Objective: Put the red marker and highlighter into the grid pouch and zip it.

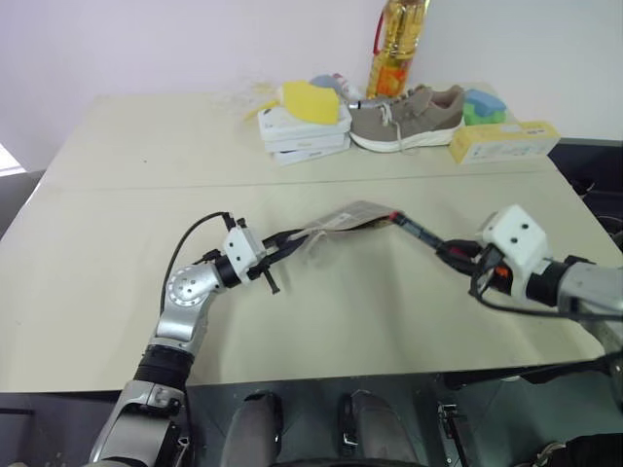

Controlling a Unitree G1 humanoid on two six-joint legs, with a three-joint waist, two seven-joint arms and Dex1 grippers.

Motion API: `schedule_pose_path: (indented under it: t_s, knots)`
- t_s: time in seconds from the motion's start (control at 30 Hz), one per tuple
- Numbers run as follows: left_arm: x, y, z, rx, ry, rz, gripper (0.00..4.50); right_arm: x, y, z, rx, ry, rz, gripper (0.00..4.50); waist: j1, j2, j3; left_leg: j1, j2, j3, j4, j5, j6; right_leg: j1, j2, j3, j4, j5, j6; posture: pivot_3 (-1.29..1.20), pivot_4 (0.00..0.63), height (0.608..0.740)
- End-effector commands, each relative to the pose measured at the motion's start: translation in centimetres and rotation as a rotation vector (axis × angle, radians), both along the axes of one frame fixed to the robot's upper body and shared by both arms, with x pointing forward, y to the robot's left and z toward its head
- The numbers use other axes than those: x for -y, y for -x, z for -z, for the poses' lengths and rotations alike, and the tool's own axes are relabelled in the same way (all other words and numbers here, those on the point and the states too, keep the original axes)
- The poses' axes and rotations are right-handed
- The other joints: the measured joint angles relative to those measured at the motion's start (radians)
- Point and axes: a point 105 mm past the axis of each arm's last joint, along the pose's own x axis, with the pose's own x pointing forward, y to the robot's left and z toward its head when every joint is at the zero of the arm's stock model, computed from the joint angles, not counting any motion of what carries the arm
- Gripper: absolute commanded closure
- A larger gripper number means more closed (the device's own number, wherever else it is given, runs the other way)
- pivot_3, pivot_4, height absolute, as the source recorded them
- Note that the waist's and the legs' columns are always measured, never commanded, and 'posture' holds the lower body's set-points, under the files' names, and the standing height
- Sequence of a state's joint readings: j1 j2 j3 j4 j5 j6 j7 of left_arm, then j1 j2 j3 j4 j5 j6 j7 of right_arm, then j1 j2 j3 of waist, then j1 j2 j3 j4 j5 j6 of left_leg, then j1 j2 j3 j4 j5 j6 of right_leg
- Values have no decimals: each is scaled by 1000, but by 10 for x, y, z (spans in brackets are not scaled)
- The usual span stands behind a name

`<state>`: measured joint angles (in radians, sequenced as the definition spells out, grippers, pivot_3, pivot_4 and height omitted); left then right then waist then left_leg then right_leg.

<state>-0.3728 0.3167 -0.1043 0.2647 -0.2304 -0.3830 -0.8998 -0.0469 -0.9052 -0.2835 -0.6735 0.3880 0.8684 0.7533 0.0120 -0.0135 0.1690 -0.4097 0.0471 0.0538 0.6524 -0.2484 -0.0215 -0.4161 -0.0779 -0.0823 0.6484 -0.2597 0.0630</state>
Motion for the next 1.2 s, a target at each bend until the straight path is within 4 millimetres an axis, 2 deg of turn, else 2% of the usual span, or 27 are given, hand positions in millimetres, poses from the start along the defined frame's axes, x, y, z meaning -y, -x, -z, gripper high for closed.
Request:
schedule_pose_path:
  t_s: [0.03, 0.4, 0.63, 0.8, 1.0, 1.2]
  knots:
    - [3, 1, -17, 56, 25, 20, 4500, -2, 1, -5, 22, 27, -5, 4167, 1, 0, 0, 0, 0, 0, 1, 0, 0, 0, 0, 0, 0, 0, 0, 0, 150, 740]
    - [7, 10, -22, 54, 33, 60, 4500, 3, -15, 2, 14, 47, 28, 4167, 2, -1, 0, 0, 0, 0, 0, 0, 0, 1, 0, 0, 0, 0, 0, 0, 150, 740]
    - [5, 13, -16, 41, 3, 62, 4500, 3, -15, -3, 28, 47, 19, 4167, 1, -1, 0, 0, 0, 0, 0, 0, 0, 1, 0, 0, -1, 0, 0, 0, 150, 740]
    - [5, 13, -12, 35, -14, 67, 4500, -1, -5, -15, 48, 28, -16, 4167, 2, -1, 0, 0, 0, 0, 0, 0, 0, 1, 0, 0, -1, 0, 0, 0, 150, 740]
    - [6, 14, -12, 38, -18, 71, 4500, -1, -6, -15, 49, 37, -10, 4167, 2, -1, 0, 0, 0, 0, 0, 0, 0, 1, 0, 0, -1, 0, 0, 0, 150, 740]
    - [8, 15, -15, 45, -12, 81, 4500, 1, -12, -5, 28, 42, 14, 4167, 2, -1, 0, 0, 0, 0, 0, 0, 0, 1, 0, 0, -1, 0, 0, 0, 150, 740]
